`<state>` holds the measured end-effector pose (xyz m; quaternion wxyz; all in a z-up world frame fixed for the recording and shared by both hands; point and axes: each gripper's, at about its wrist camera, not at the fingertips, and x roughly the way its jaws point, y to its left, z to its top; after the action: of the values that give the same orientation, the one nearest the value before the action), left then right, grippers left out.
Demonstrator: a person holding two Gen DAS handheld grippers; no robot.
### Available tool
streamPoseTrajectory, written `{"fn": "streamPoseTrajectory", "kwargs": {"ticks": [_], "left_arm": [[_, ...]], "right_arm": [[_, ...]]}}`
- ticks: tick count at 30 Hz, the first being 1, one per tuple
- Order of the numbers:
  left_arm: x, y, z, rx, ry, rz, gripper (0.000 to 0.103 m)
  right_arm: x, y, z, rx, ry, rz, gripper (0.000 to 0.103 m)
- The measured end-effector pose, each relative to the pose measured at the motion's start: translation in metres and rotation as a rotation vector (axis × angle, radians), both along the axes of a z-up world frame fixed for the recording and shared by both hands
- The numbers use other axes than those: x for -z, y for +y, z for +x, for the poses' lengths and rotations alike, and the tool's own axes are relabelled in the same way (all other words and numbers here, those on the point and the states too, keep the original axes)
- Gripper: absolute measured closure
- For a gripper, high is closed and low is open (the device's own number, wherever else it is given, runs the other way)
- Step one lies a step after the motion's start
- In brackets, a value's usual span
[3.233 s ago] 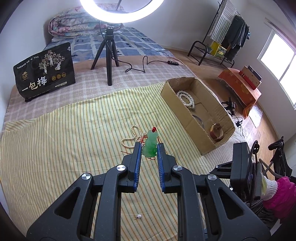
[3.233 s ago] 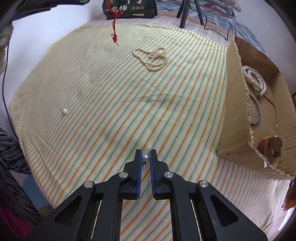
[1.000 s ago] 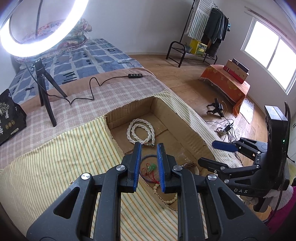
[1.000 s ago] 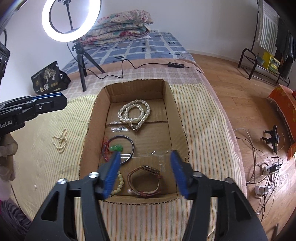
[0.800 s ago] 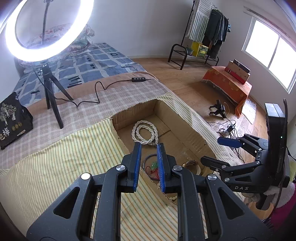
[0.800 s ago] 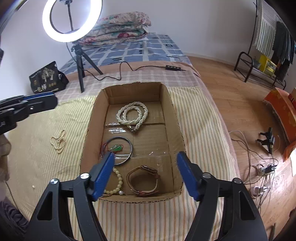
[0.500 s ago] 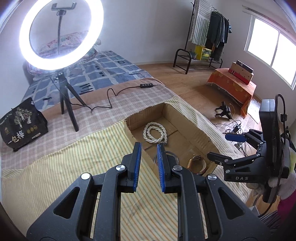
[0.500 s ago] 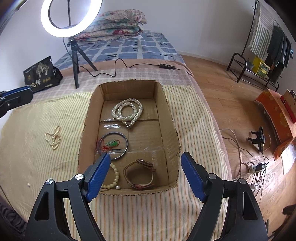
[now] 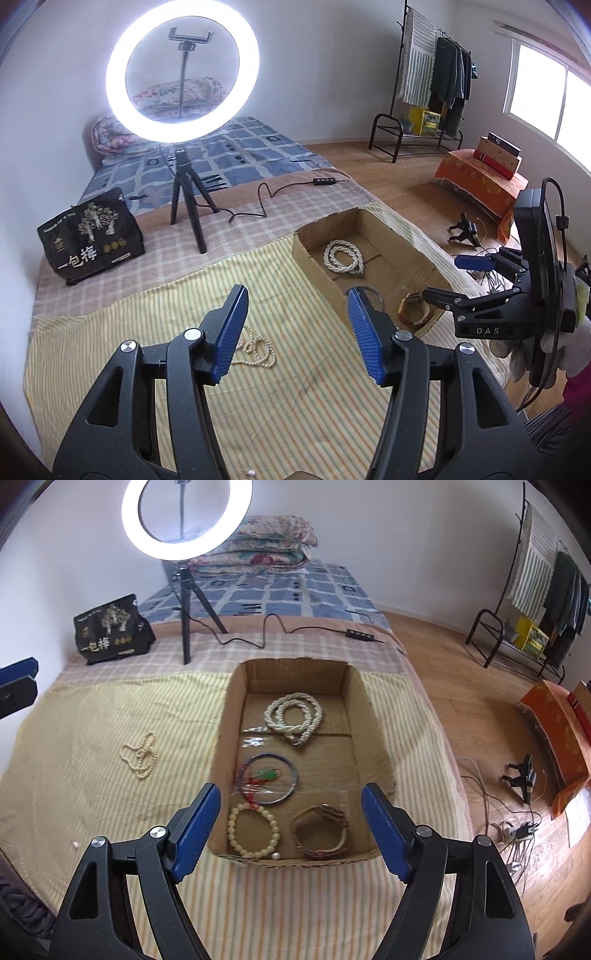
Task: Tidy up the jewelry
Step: 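Move the left tool to the other loose pearl while the right tool approaches the pearl necklace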
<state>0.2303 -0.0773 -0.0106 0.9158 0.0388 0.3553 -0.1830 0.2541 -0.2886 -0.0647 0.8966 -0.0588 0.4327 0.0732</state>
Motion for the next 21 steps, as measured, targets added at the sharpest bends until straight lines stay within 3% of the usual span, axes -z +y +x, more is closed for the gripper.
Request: {"fn": "streamPoseTrajectory", "kwargs": {"ticks": [13, 17, 21], "left_arm": [[0.005, 0.044, -0.025, -0.055, 0.001, 0.025, 0.045], [0.011, 0.07, -0.031, -0.095, 0.032, 0.009, 0.045], [0.022, 0.099, -0.041, -0.144, 0.078, -0.023, 0.045]], "right_arm": [[0.002, 0.052, 0.001, -0.115, 0.004, -0.012, 0.025], [0.004, 0.064, 0.002, -0.152, 0.024, 0.038, 0.025], [0.008, 0.082, -0.001, -0.199, 0.033, 0.023, 0.025]]}}
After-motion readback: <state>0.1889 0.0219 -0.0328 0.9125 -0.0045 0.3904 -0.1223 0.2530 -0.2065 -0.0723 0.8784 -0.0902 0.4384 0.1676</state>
